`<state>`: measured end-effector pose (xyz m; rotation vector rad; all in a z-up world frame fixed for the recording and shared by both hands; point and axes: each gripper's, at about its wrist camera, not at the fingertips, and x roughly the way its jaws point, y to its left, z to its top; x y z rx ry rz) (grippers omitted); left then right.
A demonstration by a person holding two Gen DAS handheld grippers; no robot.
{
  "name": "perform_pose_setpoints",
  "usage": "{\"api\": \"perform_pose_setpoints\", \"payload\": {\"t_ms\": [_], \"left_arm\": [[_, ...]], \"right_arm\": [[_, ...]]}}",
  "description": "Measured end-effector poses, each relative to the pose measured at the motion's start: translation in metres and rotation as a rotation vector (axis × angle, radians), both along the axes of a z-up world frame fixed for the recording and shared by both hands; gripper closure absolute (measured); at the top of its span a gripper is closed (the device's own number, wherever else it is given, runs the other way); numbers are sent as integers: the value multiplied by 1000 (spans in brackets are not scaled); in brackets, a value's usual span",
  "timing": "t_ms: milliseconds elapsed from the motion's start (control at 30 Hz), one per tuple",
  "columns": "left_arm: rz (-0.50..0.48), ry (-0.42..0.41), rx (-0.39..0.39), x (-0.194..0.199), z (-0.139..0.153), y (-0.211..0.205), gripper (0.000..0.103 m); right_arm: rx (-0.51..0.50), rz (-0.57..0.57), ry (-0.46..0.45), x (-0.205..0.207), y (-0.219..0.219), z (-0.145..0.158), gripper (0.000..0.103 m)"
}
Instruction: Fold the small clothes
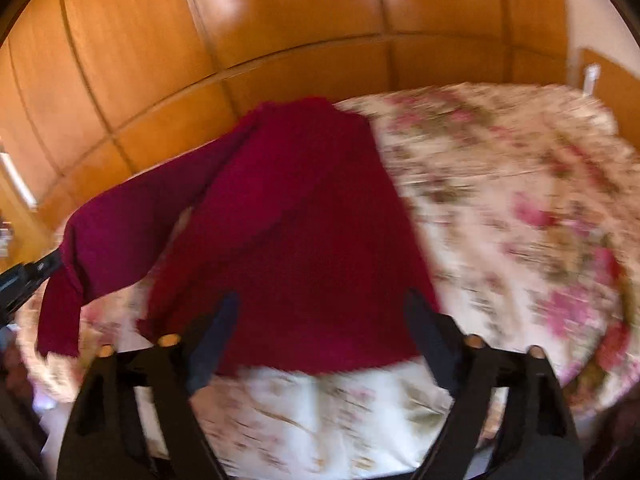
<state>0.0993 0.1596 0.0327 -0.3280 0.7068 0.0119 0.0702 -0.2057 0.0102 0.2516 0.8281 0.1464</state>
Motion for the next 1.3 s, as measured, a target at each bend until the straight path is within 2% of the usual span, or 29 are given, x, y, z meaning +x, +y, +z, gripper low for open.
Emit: {"api": "perform_pose_setpoints", "payload": {"t_ms": [133, 267, 333, 400, 433, 467, 500, 533, 567, 667, 767, 933, 967, 1000, 1033, 1067, 1133, 1200, 1300], "left_arm": [[173, 13, 88, 34, 0, 59, 97], [303, 80, 160, 69, -12, 103, 97], [379, 129, 166, 84, -20, 125, 97], [459, 159, 165, 91, -25, 142, 97], [472, 163, 148, 92, -24, 148, 94], [474, 157, 139, 90, -24, 152, 92], [477, 146, 130, 87, -22, 154, 82], [473, 135, 123, 83, -20, 154, 72], [452, 119, 117, 78, -17, 149, 70], [349, 96, 125, 70, -16, 124, 70], [219, 98, 105, 63, -25, 90, 70], [11, 160, -2, 60, -51, 30, 70], [-18, 166, -13, 61, -55, 20, 70], [-49, 175, -22, 61, -59, 8, 70], [-82, 189, -36, 63, -63, -7, 70], [-103, 198, -51, 64, -66, -16, 70], [-150, 215, -110, 68, -72, -35, 70], [-179, 231, -166, 72, -78, -49, 70], [-226, 246, -278, 83, -86, -68, 70]], "right_arm": [[151, 112, 102, 35, 22, -8, 33], [189, 152, 163, 68, 47, -17, 37], [155, 164, 156, 79, 60, -18, 45], [113, 180, 146, 84, 70, -15, 67], [76, 193, 130, 86, 75, -10, 74], [50, 198, 114, 87, 77, -6, 85], [25, 202, 93, 89, 77, -2, 92], [9, 199, 65, 90, 72, 7, 93], [-6, 186, 40, 89, 69, 12, 94], [-77, 98, -58, 86, 32, 39, 96], [-184, -49, -119, 93, -21, 62, 96], [-359, -337, -98, 130, -131, 74, 96], [-381, -399, -74, 142, -156, 72, 89], [-385, -425, -59, 152, -170, 70, 69], [-383, -452, -49, 160, -183, 67, 47], [-359, -486, -48, 166, -198, 65, 13], [-296, -550, -66, 162, -216, 63, 13], [-253, -546, -58, 156, -217, 61, 13], [-172, -396, -29, 133, -196, 48, 17]]}}
